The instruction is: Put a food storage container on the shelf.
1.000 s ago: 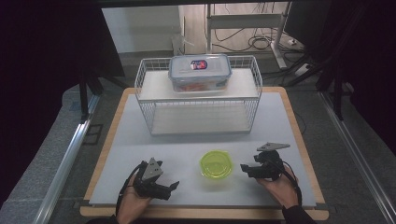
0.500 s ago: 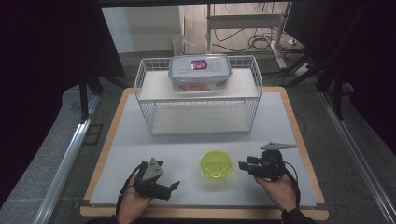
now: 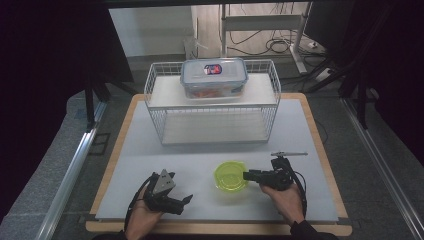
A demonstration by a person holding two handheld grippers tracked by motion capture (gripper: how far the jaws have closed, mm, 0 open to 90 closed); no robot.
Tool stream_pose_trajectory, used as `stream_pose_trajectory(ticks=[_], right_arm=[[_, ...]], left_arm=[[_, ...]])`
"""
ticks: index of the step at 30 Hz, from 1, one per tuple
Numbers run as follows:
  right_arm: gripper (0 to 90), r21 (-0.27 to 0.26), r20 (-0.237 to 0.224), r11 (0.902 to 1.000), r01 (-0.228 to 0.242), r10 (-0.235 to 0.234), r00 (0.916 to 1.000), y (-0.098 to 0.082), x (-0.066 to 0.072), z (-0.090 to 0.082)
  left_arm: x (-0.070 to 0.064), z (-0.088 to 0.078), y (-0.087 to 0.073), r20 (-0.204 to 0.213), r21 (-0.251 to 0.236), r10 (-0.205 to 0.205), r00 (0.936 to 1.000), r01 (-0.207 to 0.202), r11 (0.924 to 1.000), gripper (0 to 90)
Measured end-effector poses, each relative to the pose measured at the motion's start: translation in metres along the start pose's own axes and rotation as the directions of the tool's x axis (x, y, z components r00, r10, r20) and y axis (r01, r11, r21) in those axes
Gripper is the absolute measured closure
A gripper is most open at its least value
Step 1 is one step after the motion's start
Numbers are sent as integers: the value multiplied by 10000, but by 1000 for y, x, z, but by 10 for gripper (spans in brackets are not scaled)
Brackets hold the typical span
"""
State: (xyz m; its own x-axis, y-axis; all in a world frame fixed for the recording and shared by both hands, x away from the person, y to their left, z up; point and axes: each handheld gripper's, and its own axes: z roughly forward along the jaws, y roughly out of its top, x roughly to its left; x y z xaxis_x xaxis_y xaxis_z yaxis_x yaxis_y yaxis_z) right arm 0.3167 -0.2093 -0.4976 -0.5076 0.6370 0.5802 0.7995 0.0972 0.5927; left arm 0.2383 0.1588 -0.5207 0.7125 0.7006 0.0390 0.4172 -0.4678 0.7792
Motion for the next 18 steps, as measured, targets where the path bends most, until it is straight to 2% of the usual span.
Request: stream_pose_trajectory(ticks=[4,8,12,18], right_arm=[[670,70,-266,9991,-413,414,9988,0,-4,5],[761,-4,-710,9929,-1189,1186,9904,1,-9,6],[798,72,-853,9899,-1414,1415,9863,1,-14,7],[812,62,-930,9896,-1436,1435,9853,3,-14,8]], left_arm=[[0,0,0,27,-3,33,10000,-33,10000,54],[-1,0,0,37,-11,49,10000,-49,10000,54],[0,0,0,32,-29,46,10000,-46,10000,54],[0,0,0,6,-53,66,10000,-66,10000,54]])
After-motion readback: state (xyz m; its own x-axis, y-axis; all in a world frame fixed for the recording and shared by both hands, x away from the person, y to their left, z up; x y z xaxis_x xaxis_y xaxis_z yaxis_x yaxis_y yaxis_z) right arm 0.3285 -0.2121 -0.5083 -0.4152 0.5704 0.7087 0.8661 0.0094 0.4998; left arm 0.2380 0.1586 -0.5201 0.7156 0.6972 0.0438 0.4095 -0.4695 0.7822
